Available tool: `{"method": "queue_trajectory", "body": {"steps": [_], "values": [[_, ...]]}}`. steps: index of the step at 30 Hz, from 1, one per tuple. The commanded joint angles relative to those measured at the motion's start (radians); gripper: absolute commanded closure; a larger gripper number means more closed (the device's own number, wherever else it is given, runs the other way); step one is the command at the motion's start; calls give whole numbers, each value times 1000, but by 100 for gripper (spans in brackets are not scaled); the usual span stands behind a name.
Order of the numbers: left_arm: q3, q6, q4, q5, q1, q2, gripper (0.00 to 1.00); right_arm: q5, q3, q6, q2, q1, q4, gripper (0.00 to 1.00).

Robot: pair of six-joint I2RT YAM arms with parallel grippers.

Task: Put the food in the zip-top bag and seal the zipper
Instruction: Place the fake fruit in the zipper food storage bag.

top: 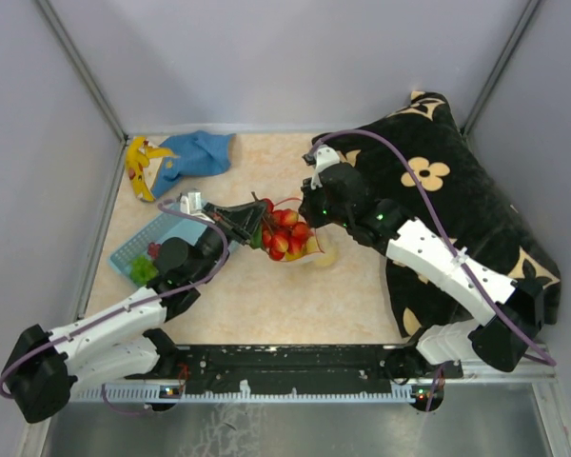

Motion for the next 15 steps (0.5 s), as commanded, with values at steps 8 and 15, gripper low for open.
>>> {"method": "queue_trajectory", "body": {"steps": [8, 15], "values": [[36, -19, 60, -190, -48, 52, 100, -38, 39, 16, -10, 1, 59, 100], [57, 112, 91, -266, -121, 101, 100, -48, 44, 23, -18, 1, 64, 100]]}}
